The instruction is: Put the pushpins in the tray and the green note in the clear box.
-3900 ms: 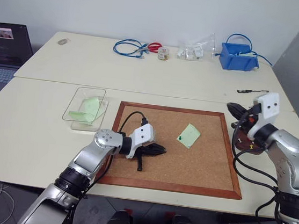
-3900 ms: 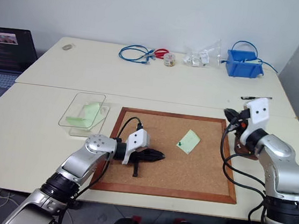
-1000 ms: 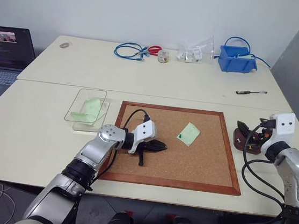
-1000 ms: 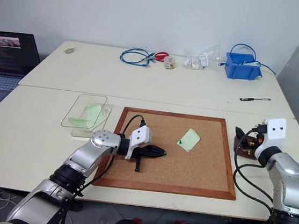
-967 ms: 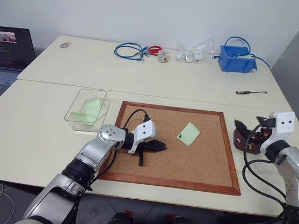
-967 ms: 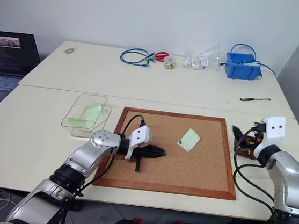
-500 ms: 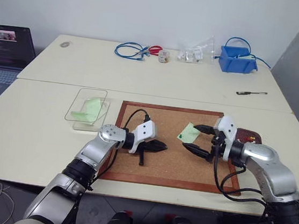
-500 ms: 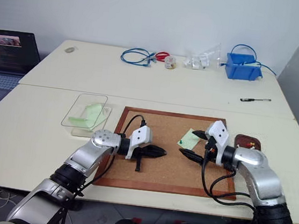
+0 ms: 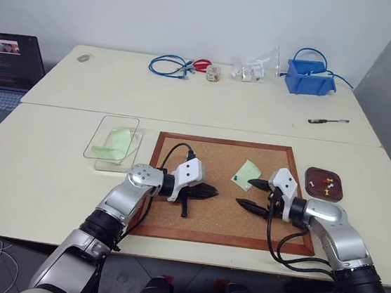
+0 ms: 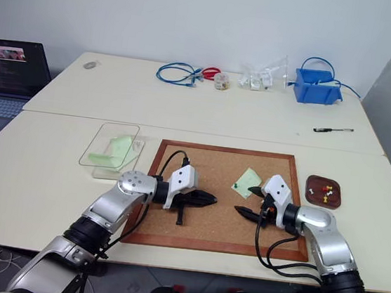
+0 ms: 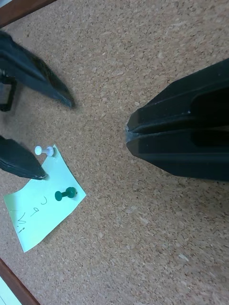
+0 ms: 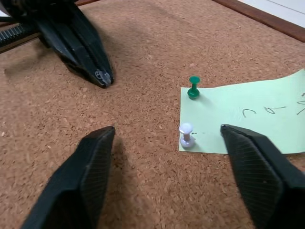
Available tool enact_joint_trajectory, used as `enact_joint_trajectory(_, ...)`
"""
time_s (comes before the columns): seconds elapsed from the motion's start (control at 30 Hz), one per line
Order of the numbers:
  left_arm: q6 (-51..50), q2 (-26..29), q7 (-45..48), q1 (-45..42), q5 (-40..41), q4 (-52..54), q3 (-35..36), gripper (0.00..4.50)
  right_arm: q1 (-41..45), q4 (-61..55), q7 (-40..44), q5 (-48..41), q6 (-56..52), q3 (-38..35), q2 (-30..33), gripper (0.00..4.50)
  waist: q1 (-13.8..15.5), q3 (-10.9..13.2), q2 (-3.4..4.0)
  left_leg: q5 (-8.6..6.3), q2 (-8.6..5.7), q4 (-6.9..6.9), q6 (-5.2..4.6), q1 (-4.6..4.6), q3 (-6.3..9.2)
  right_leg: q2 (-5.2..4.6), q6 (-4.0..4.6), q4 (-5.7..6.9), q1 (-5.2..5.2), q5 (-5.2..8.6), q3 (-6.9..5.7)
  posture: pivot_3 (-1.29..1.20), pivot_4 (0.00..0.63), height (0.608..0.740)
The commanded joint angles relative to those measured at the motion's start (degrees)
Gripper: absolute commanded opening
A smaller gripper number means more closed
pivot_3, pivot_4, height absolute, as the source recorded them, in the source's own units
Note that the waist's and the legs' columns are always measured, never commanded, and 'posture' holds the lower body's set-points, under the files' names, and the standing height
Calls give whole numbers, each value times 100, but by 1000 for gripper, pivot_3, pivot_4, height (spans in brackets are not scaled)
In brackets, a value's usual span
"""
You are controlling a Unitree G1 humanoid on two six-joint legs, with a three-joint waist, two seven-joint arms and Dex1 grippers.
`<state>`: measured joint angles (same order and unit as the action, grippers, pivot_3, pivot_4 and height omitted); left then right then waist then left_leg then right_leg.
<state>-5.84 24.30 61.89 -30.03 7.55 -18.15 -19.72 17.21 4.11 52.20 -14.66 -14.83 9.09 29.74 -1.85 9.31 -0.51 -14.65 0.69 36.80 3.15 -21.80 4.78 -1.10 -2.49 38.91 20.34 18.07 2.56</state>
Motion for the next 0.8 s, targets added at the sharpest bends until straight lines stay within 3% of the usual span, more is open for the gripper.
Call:
enact_joint_trajectory(0.03,-210,107,-122,98,-407,-370,-133,0,147,1,-53,-2,147,-148,-87,2690,0,0,0,0,0,0,0,0,0,0,0,0,0,0,0,0,150,740)
enact_joint_trajectory(0.5,-205,97,-108,123,-410,-333,-167,0,226,19,-7,-139,40,-334,-105,152,0,0,0,0,0,0,0,0,0,0,-1,0,0,1,0,0,150,740)
enact_joint_trajectory(0.8,-135,59,-153,99,-446,-403,-181,0,234,-504,-138,-443,-241,-692,-34,55,0,1,1,0,-1,0,0,-1,0,-1,1,0,0,0,0,0,150,740)
